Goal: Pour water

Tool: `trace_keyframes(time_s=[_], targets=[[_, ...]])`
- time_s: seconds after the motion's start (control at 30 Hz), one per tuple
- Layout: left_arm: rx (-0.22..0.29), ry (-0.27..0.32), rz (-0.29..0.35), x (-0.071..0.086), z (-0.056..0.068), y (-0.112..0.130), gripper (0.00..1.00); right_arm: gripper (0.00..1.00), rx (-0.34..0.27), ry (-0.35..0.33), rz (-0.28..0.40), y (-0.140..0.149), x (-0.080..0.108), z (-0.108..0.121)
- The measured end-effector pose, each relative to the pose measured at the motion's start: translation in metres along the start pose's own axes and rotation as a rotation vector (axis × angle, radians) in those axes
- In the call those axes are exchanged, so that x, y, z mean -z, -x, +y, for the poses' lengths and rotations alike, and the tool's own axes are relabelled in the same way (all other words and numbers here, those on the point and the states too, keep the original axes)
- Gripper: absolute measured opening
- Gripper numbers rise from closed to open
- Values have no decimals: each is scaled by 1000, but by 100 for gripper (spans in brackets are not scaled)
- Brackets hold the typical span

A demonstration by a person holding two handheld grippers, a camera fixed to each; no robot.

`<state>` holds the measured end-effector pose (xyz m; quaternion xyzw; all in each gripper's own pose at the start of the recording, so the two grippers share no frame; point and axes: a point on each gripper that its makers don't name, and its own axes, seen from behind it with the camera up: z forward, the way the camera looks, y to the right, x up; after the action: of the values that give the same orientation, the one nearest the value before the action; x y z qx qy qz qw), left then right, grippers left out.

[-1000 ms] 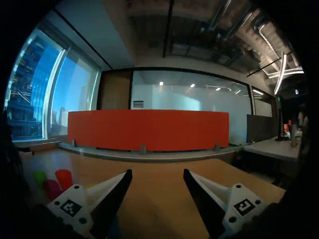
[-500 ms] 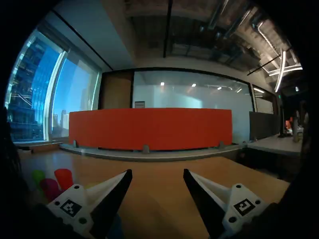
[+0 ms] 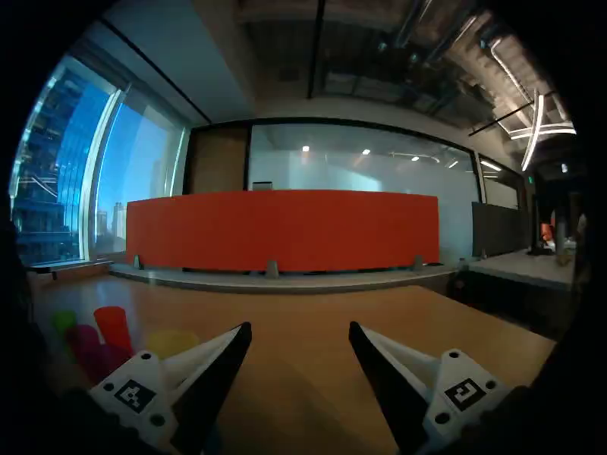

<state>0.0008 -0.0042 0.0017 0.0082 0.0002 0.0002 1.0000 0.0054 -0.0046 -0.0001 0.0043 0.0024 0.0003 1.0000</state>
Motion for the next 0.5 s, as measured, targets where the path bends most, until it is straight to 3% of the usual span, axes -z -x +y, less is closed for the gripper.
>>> trace_keyframes(time_s=[0.5], targets=[[0,0,0,0,0,0,91,99,3,5,-3,3,0,3]])
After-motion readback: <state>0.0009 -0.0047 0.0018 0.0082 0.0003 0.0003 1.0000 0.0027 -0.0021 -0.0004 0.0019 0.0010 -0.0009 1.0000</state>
